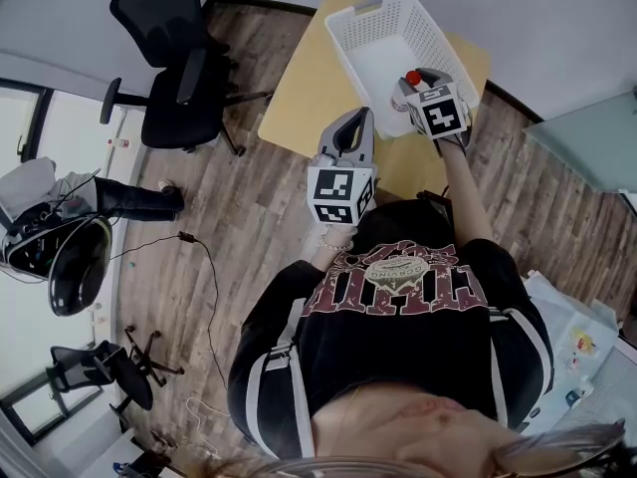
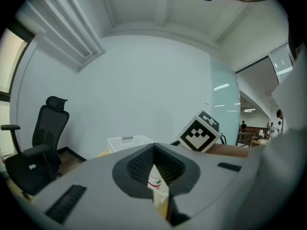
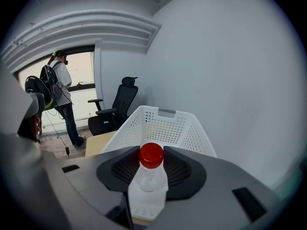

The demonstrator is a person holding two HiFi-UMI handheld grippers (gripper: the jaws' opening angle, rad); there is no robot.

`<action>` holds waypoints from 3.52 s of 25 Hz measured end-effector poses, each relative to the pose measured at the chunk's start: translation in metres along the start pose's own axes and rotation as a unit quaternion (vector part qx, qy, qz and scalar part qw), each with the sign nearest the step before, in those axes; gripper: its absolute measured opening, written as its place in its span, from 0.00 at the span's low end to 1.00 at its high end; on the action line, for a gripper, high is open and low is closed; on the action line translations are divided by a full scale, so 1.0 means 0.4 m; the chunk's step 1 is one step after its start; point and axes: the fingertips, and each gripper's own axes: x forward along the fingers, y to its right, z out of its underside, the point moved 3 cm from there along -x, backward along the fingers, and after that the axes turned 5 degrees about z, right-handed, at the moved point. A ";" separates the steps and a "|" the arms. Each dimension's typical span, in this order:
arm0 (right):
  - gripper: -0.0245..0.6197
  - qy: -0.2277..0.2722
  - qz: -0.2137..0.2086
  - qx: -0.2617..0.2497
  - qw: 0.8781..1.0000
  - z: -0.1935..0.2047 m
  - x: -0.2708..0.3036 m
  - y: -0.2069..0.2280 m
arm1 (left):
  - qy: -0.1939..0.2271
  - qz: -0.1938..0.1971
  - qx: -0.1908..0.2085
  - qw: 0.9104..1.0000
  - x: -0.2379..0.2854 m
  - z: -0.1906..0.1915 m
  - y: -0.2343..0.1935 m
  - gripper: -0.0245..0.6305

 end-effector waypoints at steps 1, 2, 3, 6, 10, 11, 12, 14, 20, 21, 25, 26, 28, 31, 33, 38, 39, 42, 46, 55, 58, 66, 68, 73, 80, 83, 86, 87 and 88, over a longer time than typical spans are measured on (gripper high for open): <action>0.29 0.002 0.000 0.000 1.000 -0.005 -0.004 -0.001 | 0.000 -0.001 0.000 1.000 -0.002 -0.001 -0.001 0.11; 0.29 0.005 0.000 -0.001 1.000 -0.011 -0.009 -0.001 | 0.001 -0.001 0.000 1.000 -0.005 -0.001 -0.002 0.11; 0.29 0.008 0.000 -0.001 1.000 -0.017 -0.015 -0.002 | 0.001 -0.002 -0.001 1.000 -0.008 -0.002 -0.003 0.11; 0.29 0.018 -0.001 -0.001 1.000 -0.035 -0.035 -0.002 | 0.003 -0.002 0.000 1.000 -0.014 -0.004 0.001 0.11; 0.29 0.032 -0.003 0.001 0.999 -0.059 -0.063 0.002 | 0.004 -0.001 0.002 1.000 -0.019 -0.004 0.010 0.11; 0.29 0.036 -0.004 0.001 0.999 -0.066 -0.070 0.002 | 0.005 0.000 0.002 1.000 -0.020 -0.004 0.012 0.11; 0.29 0.040 -0.004 0.001 0.999 -0.073 -0.078 0.003 | 0.005 0.000 0.003 1.000 -0.022 -0.005 0.014 0.11; 0.29 0.047 -0.004 0.000 0.999 -0.087 -0.094 0.003 | 0.007 0.000 0.003 1.000 -0.027 -0.006 0.017 0.11; 0.29 0.068 -0.005 -0.002 0.998 -0.128 -0.133 -0.001 | 0.007 -0.001 0.003 1.000 -0.034 -0.005 0.018 0.11; 0.29 0.071 -0.006 -0.002 0.997 -0.134 -0.138 -0.001 | 0.007 -0.001 0.003 1.000 -0.035 -0.005 0.018 0.11; 0.29 0.086 -0.008 -0.003 0.996 -0.157 -0.161 -0.005 | 0.007 -0.003 0.003 1.000 -0.037 -0.005 0.015 0.11; 0.29 0.090 -0.008 -0.004 0.996 -0.163 -0.167 -0.005 | 0.007 -0.003 0.004 1.000 -0.038 -0.005 0.015 0.11; 0.29 0.099 -0.009 -0.005 0.995 -0.177 -0.181 -0.005 | 0.007 -0.004 0.005 1.000 -0.039 -0.004 0.017 0.11; 0.29 0.113 -0.009 -0.007 0.993 -0.201 -0.203 -0.003 | 0.007 -0.004 0.005 1.000 -0.040 -0.003 0.017 0.11; 0.29 0.123 -0.009 -0.010 0.992 -0.219 -0.217 -0.001 | 0.008 -0.005 0.005 1.000 -0.039 -0.004 0.015 0.11; 0.29 0.151 -0.011 -0.015 0.988 -0.269 -0.252 -0.002 | 0.008 -0.010 0.003 1.000 -0.043 -0.003 0.002 0.11; 0.29 0.157 -0.012 -0.016 0.987 -0.279 -0.258 -0.003 | 0.008 -0.011 0.002 1.000 -0.044 -0.002 -0.001 0.11; 0.29 0.171 -0.017 -0.019 0.985 -0.305 -0.279 -0.004 | 0.010 -0.015 0.001 1.000 -0.046 -0.003 -0.002 0.11; 0.29 0.188 -0.026 -0.025 0.982 -0.335 -0.294 -0.013 | 0.012 -0.024 -0.003 1.000 -0.050 0.000 -0.012 0.11; 0.29 0.213 -0.059 -0.038 0.975 -0.393 -0.308 -0.070 | 0.017 -0.048 -0.010 0.999 -0.083 0.000 -0.049 0.11; 0.29 0.224 -0.076 -0.040 0.971 -0.414 -0.318 -0.093 | 0.020 -0.058 -0.011 0.998 -0.096 -0.002 -0.058 0.11; 0.29 0.232 -0.107 -0.057 0.965 -0.449 -0.301 -0.163 | 0.026 -0.086 -0.016 0.996 -0.135 -0.001 -0.096 0.11; 0.29 0.234 -0.120 -0.062 0.963 -0.458 -0.295 -0.187 | 0.028 -0.098 -0.018 0.995 -0.152 -0.002 -0.106 0.11; 0.29 0.232 -0.147 -0.070 0.959 -0.462 -0.272 -0.248 | 0.031 -0.119 -0.021 0.992 -0.187 0.003 -0.133 0.11; 0.29 0.222 -0.191 -0.078 0.953 -0.456 -0.232 -0.326 | 0.032 -0.144 -0.027 0.989 -0.221 0.007 -0.158 0.11; 0.29 0.215 -0.198 -0.085 0.952 -0.446 -0.209 -0.350 | 0.031 -0.148 -0.028 0.988 -0.226 0.012 -0.164 0.11; 0.29 0.203 -0.201 -0.087 0.954 -0.428 -0.177 -0.365 | 0.030 -0.151 -0.028 0.988 -0.229 0.016 -0.172 0.11; 0.29 0.199 -0.201 -0.086 0.955 -0.420 -0.166 -0.369 | 0.030 -0.153 -0.029 0.987 -0.231 0.016 -0.174 0.11; 0.29 0.194 -0.202 -0.085 0.956 -0.412 -0.155 -0.373 | 0.030 -0.154 -0.029 0.987 -0.233 0.016 -0.176 0.11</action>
